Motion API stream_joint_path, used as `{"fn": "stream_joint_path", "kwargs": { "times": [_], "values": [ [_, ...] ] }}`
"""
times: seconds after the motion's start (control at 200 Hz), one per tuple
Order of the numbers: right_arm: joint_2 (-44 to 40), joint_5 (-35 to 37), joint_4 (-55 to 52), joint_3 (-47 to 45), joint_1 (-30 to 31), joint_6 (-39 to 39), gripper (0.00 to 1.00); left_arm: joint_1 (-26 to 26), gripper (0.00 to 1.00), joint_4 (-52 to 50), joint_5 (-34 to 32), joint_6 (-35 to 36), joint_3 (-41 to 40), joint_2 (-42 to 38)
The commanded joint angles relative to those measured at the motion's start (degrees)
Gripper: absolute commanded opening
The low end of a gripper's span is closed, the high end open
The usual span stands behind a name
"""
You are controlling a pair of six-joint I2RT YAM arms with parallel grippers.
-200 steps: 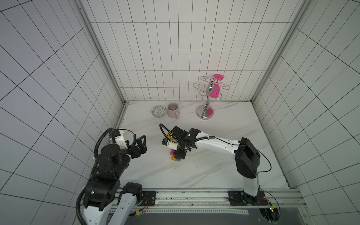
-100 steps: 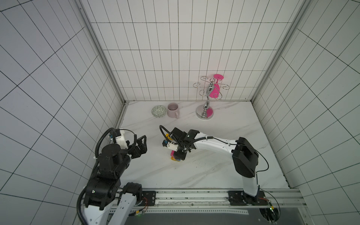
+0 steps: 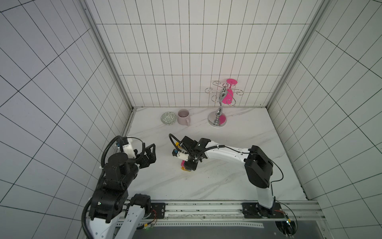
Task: Assemble the letter s with lego
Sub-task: Assemble the lego brick with the lego brick.
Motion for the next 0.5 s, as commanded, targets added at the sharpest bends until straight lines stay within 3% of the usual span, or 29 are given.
{"fn": "stream_joint_path", "kwargs": {
  "times": [0.0, 0.495],
  "values": [
    [1.3, 1.35, -0.78, -0.95, -0.25, -1.23, 0.11, 0.32, 0.99, 1.46, -0.03, 0.02, -0.68, -0.31],
    [1.65, -0.17, -1.3, -1.0, -0.78, -3.07, 0.11, 0.3, 0.99, 2.01, 0.29, -0.08, -1.37, -0.27]
  ]
}}
